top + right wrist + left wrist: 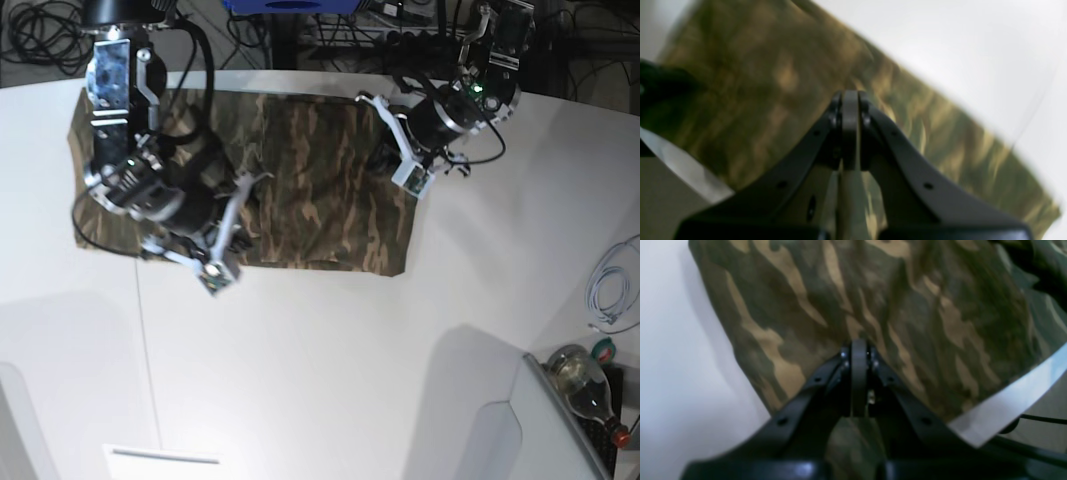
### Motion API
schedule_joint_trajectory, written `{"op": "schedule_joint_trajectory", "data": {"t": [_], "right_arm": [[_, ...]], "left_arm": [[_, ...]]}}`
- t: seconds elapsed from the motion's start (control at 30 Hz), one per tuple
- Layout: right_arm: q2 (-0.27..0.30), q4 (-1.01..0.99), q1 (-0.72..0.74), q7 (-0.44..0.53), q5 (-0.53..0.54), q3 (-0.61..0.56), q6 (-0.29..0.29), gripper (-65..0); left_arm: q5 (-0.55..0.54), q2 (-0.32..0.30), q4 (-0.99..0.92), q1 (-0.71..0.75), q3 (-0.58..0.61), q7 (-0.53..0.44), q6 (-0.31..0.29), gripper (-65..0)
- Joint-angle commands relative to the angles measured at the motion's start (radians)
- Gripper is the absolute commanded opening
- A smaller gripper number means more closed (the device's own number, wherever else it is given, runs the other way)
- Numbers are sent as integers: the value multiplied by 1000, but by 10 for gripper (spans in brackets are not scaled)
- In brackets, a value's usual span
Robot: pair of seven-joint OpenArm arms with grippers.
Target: Layout the t-shirt on the table in an organized manner, then fold the t-shirt properly
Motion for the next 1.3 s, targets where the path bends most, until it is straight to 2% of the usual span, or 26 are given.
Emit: {"op": "schedule_joint_trajectory", "data": {"t": [0.0,0.23,0.3,0.47,0.6,0.7,0.77,0.87,1.03,1.17,1.27], "right_arm": [[-9,-20,34,18,13,-24,0,-642],[-29,-317,193,23,14,-51,0,-642],[-35,-365,212,52,37,-53,0,-642],[-26,-529,275,95,149,-53,0,-642],[-27,-611,304,109,162,-47,-1,-642],[-23,-675,319,176,162,-42,-7,-642],[-18,-704,325,187,162,-7,-7,-642],[-18,-700,319,187,160,73,-7,-642],[-12,-607,278,173,160,79,-7,-644],[-9,-328,169,127,160,108,-7,-636],[-23,-98,69,63,162,272,-23,-626]], "left_arm": [[-6,-19,-2,14,-21,-14,-3,-650],[-14,-16,-86,35,-164,-21,-3,-650],[-14,-16,-94,35,-187,-21,-3,-650],[-14,-15,-85,48,-193,-21,-3,-650],[-16,-10,-54,55,-191,-17,-3,-650],[-16,1,-27,55,-201,-14,-3,-650],[-16,-1,-22,55,-201,-14,-3,-650],[-16,-1,-19,57,-201,-13,-3,-650],[-16,-1,44,68,-202,-13,-3,-650],[-16,1,144,61,-204,-13,-3,-650],[-16,-1,142,11,-214,-13,-3,-650]]}}
